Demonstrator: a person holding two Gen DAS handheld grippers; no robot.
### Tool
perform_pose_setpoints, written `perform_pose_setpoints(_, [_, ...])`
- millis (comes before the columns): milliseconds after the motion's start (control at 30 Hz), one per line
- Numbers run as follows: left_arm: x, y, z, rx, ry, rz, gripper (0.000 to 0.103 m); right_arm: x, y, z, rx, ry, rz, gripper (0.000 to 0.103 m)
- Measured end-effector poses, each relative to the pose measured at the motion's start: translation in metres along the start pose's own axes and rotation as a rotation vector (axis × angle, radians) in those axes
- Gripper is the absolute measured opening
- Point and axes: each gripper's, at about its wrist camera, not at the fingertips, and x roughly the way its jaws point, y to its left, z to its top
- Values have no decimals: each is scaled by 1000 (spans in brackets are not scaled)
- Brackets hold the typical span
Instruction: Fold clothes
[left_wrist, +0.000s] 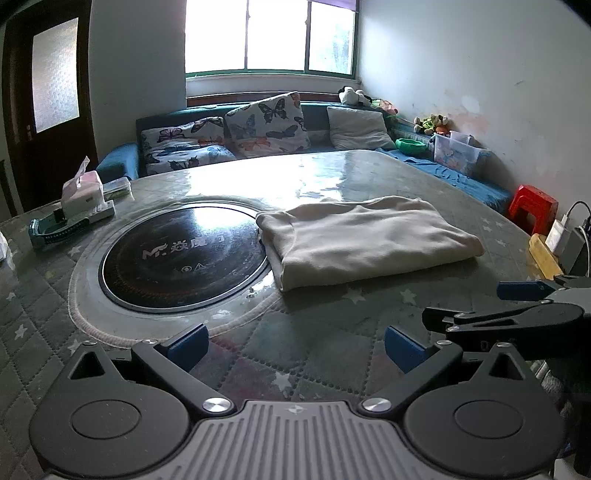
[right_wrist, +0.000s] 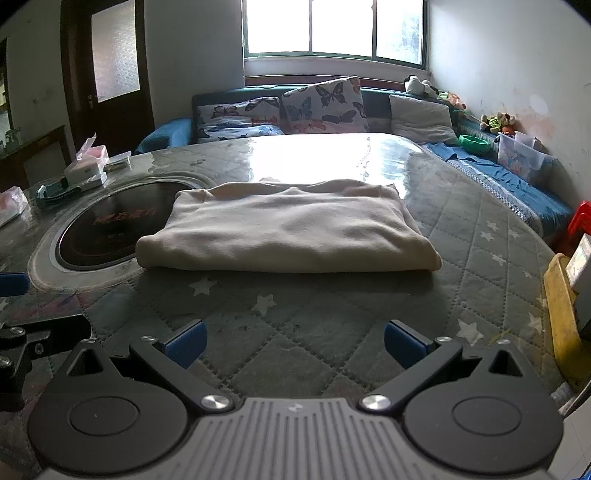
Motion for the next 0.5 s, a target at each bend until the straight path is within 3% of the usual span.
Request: perform_pose_setpoints(500, [14, 2, 4, -3, 24, -10, 103, 12, -2, 1, 2, 24, -4, 103])
